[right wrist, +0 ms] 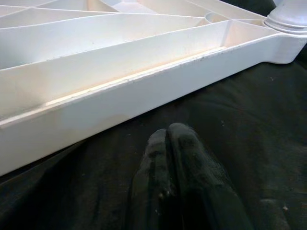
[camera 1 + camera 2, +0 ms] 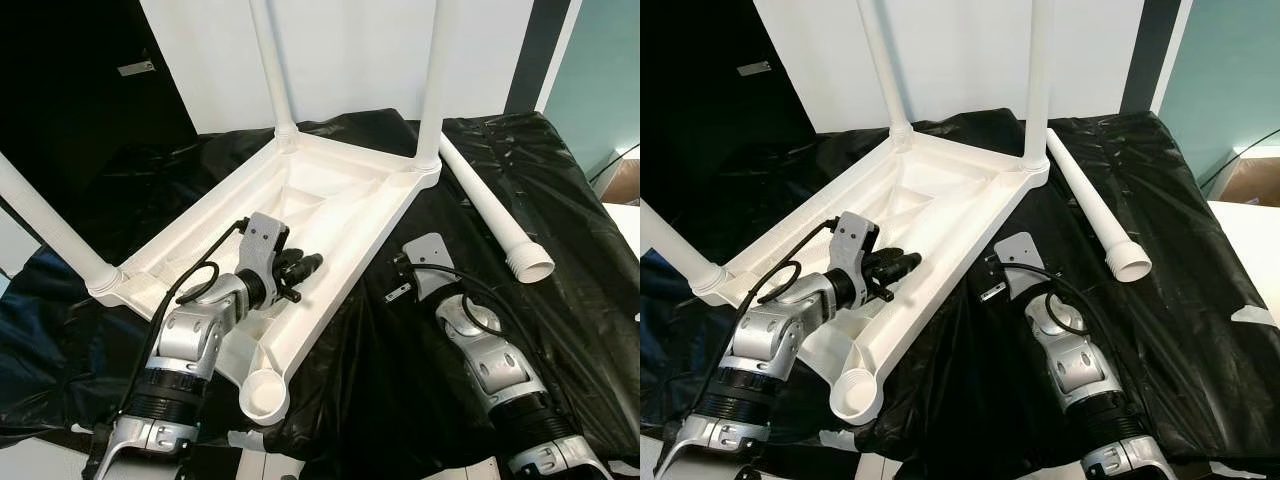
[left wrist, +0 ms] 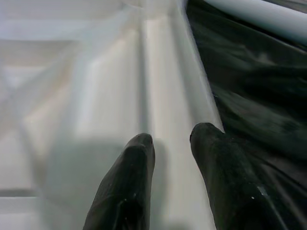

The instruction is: Building children table

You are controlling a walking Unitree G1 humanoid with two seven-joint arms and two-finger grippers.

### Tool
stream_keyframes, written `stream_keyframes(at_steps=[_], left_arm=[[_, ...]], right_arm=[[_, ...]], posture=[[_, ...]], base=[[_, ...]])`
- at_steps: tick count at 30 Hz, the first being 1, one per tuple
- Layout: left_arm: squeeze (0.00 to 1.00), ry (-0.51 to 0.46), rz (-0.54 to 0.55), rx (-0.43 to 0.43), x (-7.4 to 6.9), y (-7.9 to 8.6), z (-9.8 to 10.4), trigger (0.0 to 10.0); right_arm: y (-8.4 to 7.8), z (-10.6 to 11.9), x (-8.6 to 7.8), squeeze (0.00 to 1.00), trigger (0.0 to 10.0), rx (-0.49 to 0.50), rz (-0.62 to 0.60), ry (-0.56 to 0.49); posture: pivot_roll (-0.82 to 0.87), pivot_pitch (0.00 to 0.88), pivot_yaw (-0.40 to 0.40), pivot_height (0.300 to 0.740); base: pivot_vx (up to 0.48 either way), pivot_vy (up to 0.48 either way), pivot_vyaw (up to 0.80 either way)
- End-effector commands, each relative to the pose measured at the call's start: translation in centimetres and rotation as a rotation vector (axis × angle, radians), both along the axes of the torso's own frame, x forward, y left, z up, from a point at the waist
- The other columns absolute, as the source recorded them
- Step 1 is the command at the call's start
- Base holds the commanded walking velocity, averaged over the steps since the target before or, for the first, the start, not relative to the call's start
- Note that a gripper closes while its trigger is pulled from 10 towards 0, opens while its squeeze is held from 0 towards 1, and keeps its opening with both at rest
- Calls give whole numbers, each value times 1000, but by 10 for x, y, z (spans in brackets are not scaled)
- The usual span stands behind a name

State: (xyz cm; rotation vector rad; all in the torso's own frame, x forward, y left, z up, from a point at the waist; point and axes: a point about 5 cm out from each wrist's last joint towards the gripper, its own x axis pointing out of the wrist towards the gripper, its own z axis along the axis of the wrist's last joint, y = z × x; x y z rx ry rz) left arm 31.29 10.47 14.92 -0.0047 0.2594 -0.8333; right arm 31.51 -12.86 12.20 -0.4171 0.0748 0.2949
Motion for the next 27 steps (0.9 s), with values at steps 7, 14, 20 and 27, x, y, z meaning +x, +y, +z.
stream_keyframes(at_steps=[7,14,20,27], left_arm=[[0,95,-69,65,-8,-6,-20,10000],[0,103,12,160,2,-5,-34,10000],[125,54,113,114,13,0,-26,10000],[1000,-36,115,40,12,-1,-8,10000]], right_arm=[[1,2,-1,0,10000,11,-9,-5],[1,4,0,0,10000,13,-11,-11],[1,4,0,0,10000,15,-10,-14],[2,2,-2,0,10000,3,-5,-10]], posture=[[-56,0,123,740],[-58,0,124,740],[-58,0,125,740],[-54,0,121,740]], base=[[0,0,0],[0,0,0],[0,0,0],[0,0,0]])
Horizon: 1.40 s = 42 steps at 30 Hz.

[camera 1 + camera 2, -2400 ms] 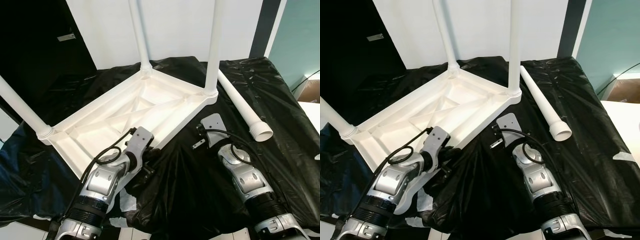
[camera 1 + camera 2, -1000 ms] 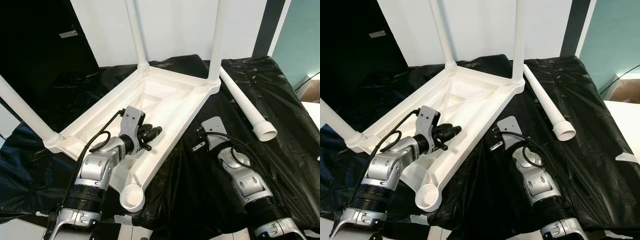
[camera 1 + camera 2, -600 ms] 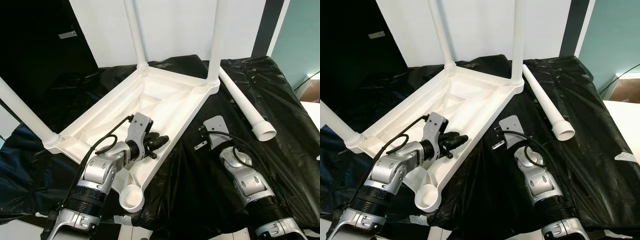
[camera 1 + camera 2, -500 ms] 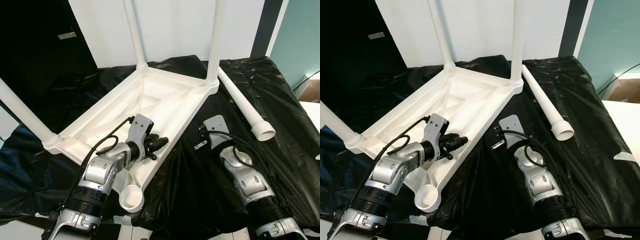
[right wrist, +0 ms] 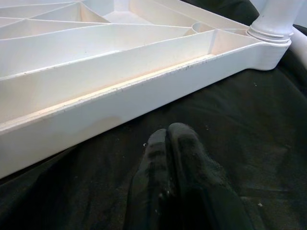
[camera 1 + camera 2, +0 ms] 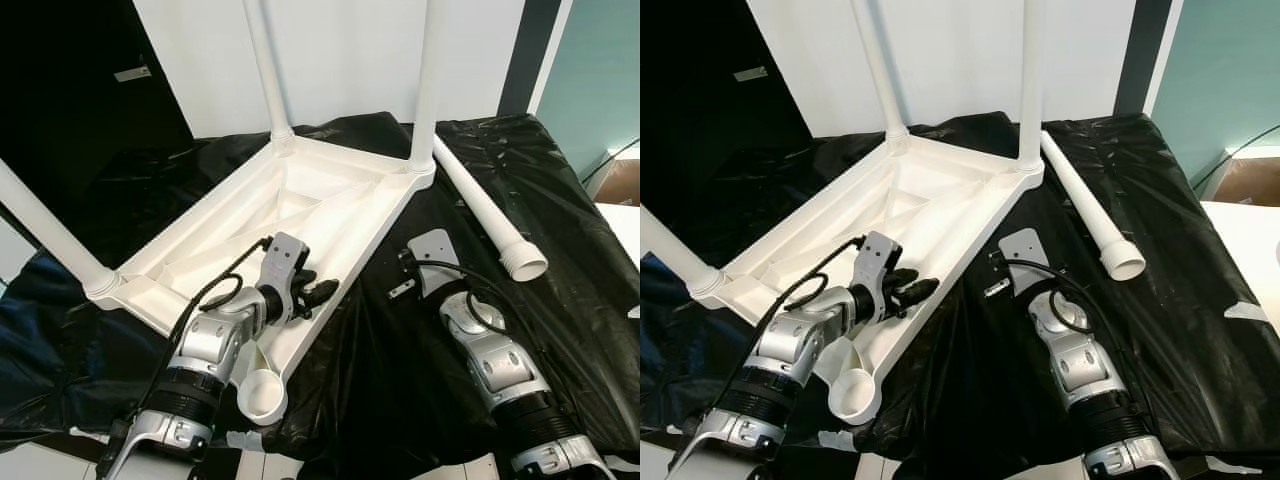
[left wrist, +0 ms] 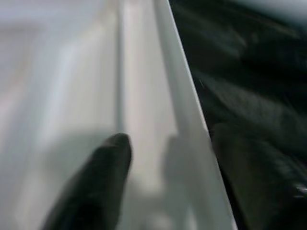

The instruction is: Building children table

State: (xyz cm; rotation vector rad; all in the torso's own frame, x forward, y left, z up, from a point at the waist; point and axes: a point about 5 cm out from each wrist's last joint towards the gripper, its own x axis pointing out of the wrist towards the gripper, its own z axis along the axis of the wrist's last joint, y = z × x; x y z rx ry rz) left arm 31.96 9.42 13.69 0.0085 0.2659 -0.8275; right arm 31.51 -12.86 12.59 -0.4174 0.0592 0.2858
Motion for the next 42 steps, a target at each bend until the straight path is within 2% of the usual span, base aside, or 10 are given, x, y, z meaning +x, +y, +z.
stream_keyframes(at_steps=[1,2,4,18,19,36,38,40,41,42], left_arm=[[1000,-37,111,26,6,9,4,10000],[1000,-37,111,26,6,9,4,10000],[0,-84,186,117,13,18,0,10000],[0,70,67,371,0,23,-42,9373],[0,98,-31,335,-10,11,-43,0],[0,45,35,-58,7,-61,6,0],[0,-15,95,-28,12,-56,5,10000],[0,-49,116,-49,14,-52,8,10000],[345,-68,126,-70,15,-48,11,10000],[345,-68,126,-70,15,-48,11,10000]], right_arm=[[2,-2,-2,0,10000,1,1,7],[2,-2,-2,0,10000,1,1,7],[2,-2,-3,0,10000,-1,5,8],[3,0,-2,0,10000,4,8,2],[2,1,-1,0,10000,7,4,-2],[2,1,0,0,10000,12,-10,-7],[2,2,0,0,10000,14,-10,-8],[3,2,0,0,10000,14,-10,-8],[3,2,0,0,10000,14,-11,-8],[3,2,0,0,10000,14,-11,-8]], posture=[[-54,0,121,740],[-54,0,121,740],[-54,0,121,740],[-52,0,119,740],[-52,0,119,740],[-62,0,131,740],[-65,0,133,740],[-65,0,133,740],[-65,0,133,740],[-65,0,133,740]], base=[[0,0,0],[0,0,0],[0,0,0],[0,0,0],[0,0,0],[0,0,0],[0,0,0],[0,0,0],[0,0,0],[0,0,0]])
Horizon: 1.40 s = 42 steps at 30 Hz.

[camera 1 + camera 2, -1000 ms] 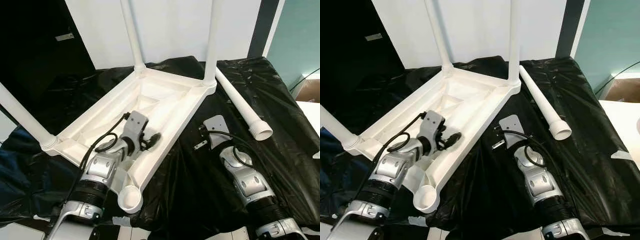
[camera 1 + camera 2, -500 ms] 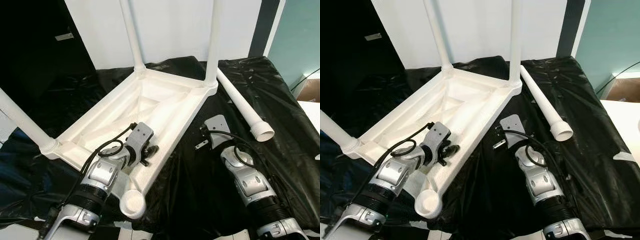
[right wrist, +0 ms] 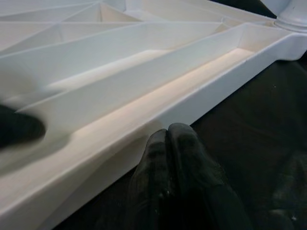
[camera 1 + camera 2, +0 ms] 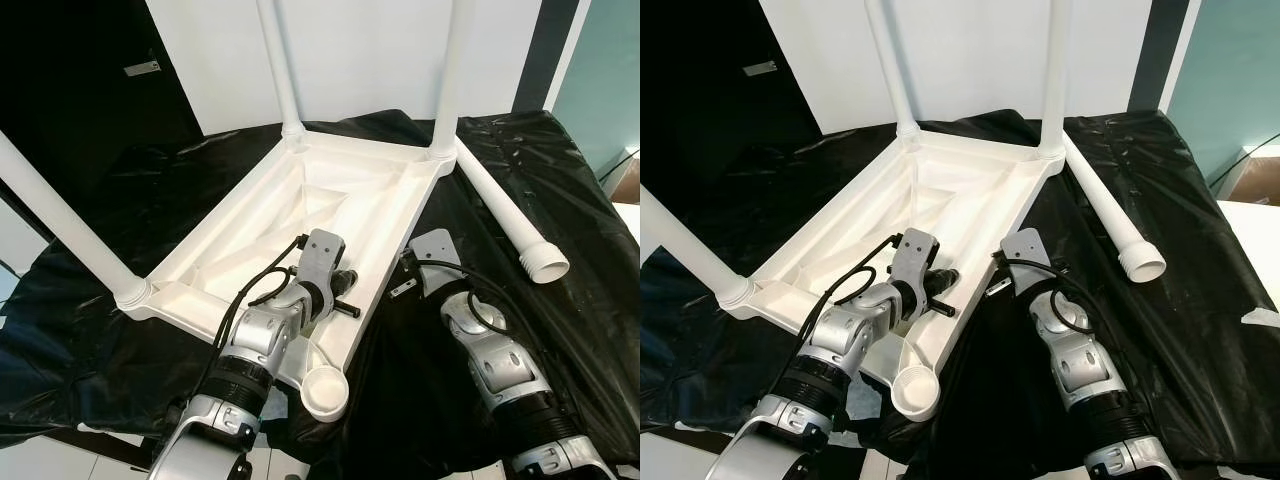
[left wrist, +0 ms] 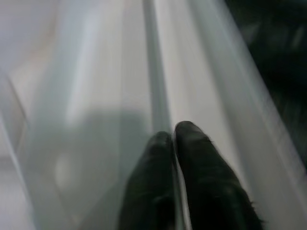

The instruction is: Building children table

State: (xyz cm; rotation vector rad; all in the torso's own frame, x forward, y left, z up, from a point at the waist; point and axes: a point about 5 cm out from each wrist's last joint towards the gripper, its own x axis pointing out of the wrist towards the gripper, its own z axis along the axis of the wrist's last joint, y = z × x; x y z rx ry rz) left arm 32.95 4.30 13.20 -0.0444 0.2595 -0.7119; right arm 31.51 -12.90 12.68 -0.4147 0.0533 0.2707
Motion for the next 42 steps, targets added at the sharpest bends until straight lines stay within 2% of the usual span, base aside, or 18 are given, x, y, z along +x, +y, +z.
stream_keyframes(at_steps=[1,2,3,7,9,10,11,13,14,16,25,29,30,31,33,38,39,42], left_arm=[[902,-136,21,-65,6,10,23,10000],[902,-136,21,-65,6,10,23,10000],[1000,-178,23,-100,6,17,30,10000],[1000,-216,-20,-186,1,28,41,10000],[1000,-218,-123,-227,-10,35,46,10000],[1000,-218,-123,-227,-10,35,46,10000],[0,-220,-184,-211,-15,41,45,10000],[0,-198,-276,-152,-24,56,39,10000],[0,-198,-276,-152,-24,56,39,10000],[0,-139,-395,-58,-36,73,24,10000],[0,-48,-561,19,-52,92,8,10000],[0,-30,-581,47,-52,97,6,10000],[0,-4,-590,101,-52,105,2,10000],[0,-4,-590,101,-52,105,2,10000],[0,52,-608,209,-49,124,-6,10000],[35,102,-604,249,-46,143,-7,10000],[82,113,-603,245,-46,147,-6,10000],[94,157,-612,316,-47,160,-11,10000]], right_arm=[[3,1,0,0,10000,11,1,-1],[3,1,0,0,10000,11,1,-1],[3,1,0,0,10000,11,0,-2],[3,1,-1,0,10000,10,-3,-3],[4,0,0,0,10000,7,0,-2],[4,0,0,0,10000,7,0,-2],[4,1,0,0,10000,6,2,-3],[4,1,0,0,10000,5,4,-4],[4,1,0,0,10000,5,4,-4],[2,0,-1,0,10000,-1,1,-2],[3,0,-1,0,10000,-4,5,-2],[4,0,-1,0,10000,-4,7,-2],[4,0,-1,0,10000,-4,9,-2],[4,0,-1,0,10000,-4,9,-2],[4,0,0,0,10000,-3,9,-4],[5,0,0,0,10000,-2,9,-6],[5,0,0,0,10000,0,10,-6],[7,-1,-1,0,10000,2,13,-4]], posture=[[-65,0,134,740],[-65,0,134,740],[-62,0,135,740],[-58,0,134,740],[-54,0,130,740],[-54,0,130,740],[-55,0,129,740],[-57,0,128,740],[-57,0,128,740],[-59,0,129,740],[-58,0,126,740],[-58,0,126,740],[-60,0,127,740],[-60,0,127,740],[-62,0,130,740],[-62,0,130,740],[-62,0,130,740],[-59,0,134,740]], base=[[0,0,0],[0,0,0],[0,0,0],[0,0,0],[0,0,0],[0,0,0],[0,0,0],[0,0,0],[0,0,0],[0,0,0],[0,0,0],[0,0,0],[0,0,0],[0,0,0],[0,0,0],[0,0,0],[0,0,0],[0,0,0]])
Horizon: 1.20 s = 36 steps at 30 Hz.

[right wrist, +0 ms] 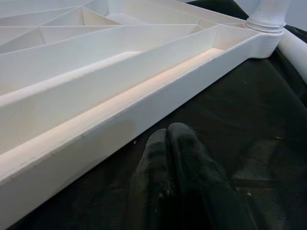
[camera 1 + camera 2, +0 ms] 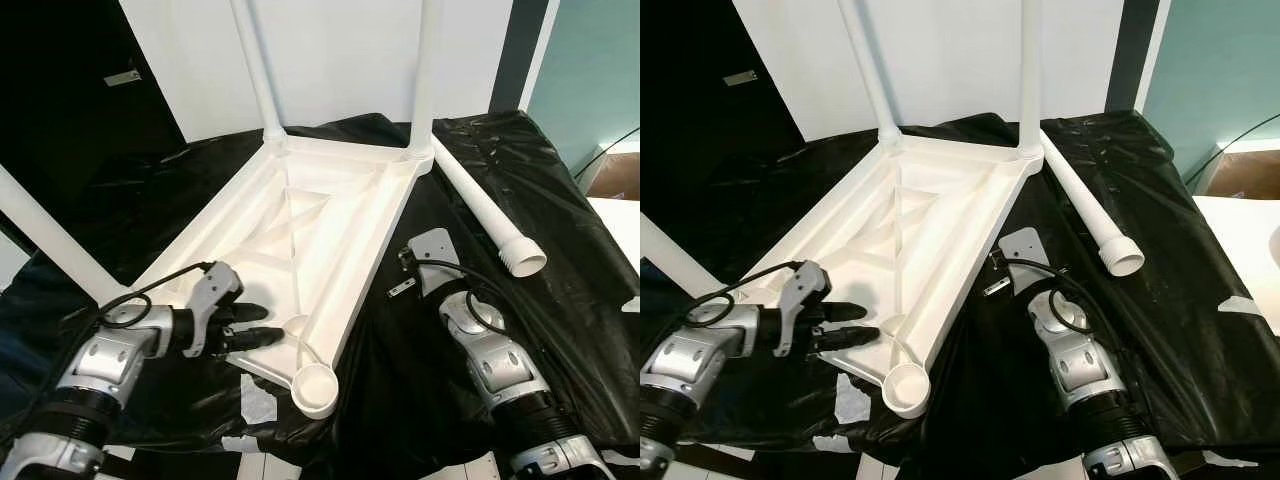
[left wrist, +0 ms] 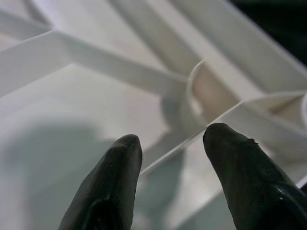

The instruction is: Building children table

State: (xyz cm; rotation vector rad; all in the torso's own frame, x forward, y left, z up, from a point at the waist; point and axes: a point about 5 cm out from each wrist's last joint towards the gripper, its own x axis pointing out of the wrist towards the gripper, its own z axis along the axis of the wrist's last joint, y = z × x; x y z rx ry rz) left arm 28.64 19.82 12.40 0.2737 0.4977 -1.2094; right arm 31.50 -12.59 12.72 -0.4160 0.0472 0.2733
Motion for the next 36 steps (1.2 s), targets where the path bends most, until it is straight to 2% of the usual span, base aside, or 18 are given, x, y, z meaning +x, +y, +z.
stream_keyframes(at_steps=[1,3,6,9,11,13,15,17,19,24,25,26,27,28,32,33,34,36], left_arm=[[94,39,-61,30,-4,4,-3,10000],[82,30,-67,93,-5,5,-10,10000],[67,13,-72,125,-4,3,-14,10000],[20,-23,-116,229,-3,-4,-25,10000],[4,-35,-164,259,-4,-10,-29,10000],[4,-35,-164,259,-4,-10,-29,10000],[0,-138,-187,262,2,-26,-30,10000],[0,-138,-187,262,2,-26,-30,10000],[0,-229,-223,273,7,-43,-30,10000],[0,-215,-304,250,2,-57,-33,10000],[0,-197,-324,222,0,-62,-33,5922],[0,-197,-324,222,0,-62,-33,5922],[0,-165,-339,194,-3,-66,-34,0],[0,-102,-341,149,-8,-71,-39,0],[0,-84,-278,106,-6,-77,-42,0],[0,-104,-190,97,1,-81,-46,0],[0,-104,-190,97,1,-81,-46,0],[0,-146,-6,92,15,-87,-50,0]], right_arm=[[4,-2,-1,0,10000,2,9,2],[4,-2,-2,0,10000,3,11,3],[5,-2,-2,0,10000,4,13,3],[6,-1,-2,0,10000,5,17,2],[6,-1,-1,0,10000,6,18,1],[6,-1,-1,0,10000,6,18,1],[6,0,-1,0,10000,6,18,-1],[6,0,-1,0,10000,6,18,-1],[6,0,-1,0,10000,9,18,-1],[7,0,-2,0,10000,12,18,1],[7,-1,-2,0,10000,13,17,2],[7,-1,-2,0,10000,13,17,2],[7,-1,-2,0,10000,14,14,2],[6,-1,-2,0,10000,18,8,1],[5,-1,-3,0,10000,19,5,1],[5,-1,-3,0,10000,18,3,2],[5,-1,-3,0,10000,18,3,2],[4,-2,-4,0,10000,18,0,3]], posture=[[-59,0,134,740],[-59,0,134,740],[-58,0,133,740],[-60,0,129,740],[-59,0,128,740],[-59,0,128,740],[-60,0,129,740],[-60,0,129,740],[-61,0,129,740],[-59,0,133,740],[-60,0,134,740],[-60,0,134,740],[-62,0,137,740],[-64,0,138,740],[-65,0,141,740],[-65,0,143,740],[-65,0,143,740],[-63,0,142,740]], base=[[0,0,0],[0,0,0],[0,0,0],[0,0,0],[0,0,0],[0,0,0],[0,0,0],[0,0,0],[0,0,0],[0,0,0],[0,0,0],[0,0,0],[0,0,0],[0,0,0],[0,0,0],[0,0,0],[0,0,0],[0,0,0]])
